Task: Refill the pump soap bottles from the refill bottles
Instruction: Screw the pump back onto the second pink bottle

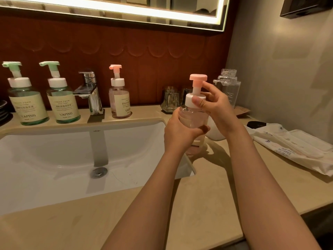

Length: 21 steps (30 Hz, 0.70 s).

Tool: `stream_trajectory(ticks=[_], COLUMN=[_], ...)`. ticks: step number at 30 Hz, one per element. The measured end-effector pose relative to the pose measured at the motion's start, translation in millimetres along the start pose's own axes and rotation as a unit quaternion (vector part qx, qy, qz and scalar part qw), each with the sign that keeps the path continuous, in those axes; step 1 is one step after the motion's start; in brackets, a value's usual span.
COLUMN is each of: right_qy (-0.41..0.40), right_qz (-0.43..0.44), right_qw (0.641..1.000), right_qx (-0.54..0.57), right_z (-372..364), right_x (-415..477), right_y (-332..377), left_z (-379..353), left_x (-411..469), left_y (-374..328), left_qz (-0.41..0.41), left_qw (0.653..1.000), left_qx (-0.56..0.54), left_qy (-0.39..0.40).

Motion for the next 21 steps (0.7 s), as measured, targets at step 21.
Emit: stream_trajectory(ticks=[21], right_qy=[-0.093], right_qz=[0.006], right_qw=[0.995], right_qx=[-0.044], right_z=[-13], right_x=[5], right_y=[-5], left_z=[10], left_x=[4], left_y=[-5], left_qz=[0.01], left_qw=[0.998], left_qx=[0.011], left_qy=[-0.054])
Point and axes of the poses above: each hand's wrist, its own x-axis towards the middle knuckle, its own z-axis out of the back of the hand, y = z × x, the point moved 7 cm from there along x, towards the middle knuckle, and after that the axes turned 7 degrees about z, right-handed, at the moved point
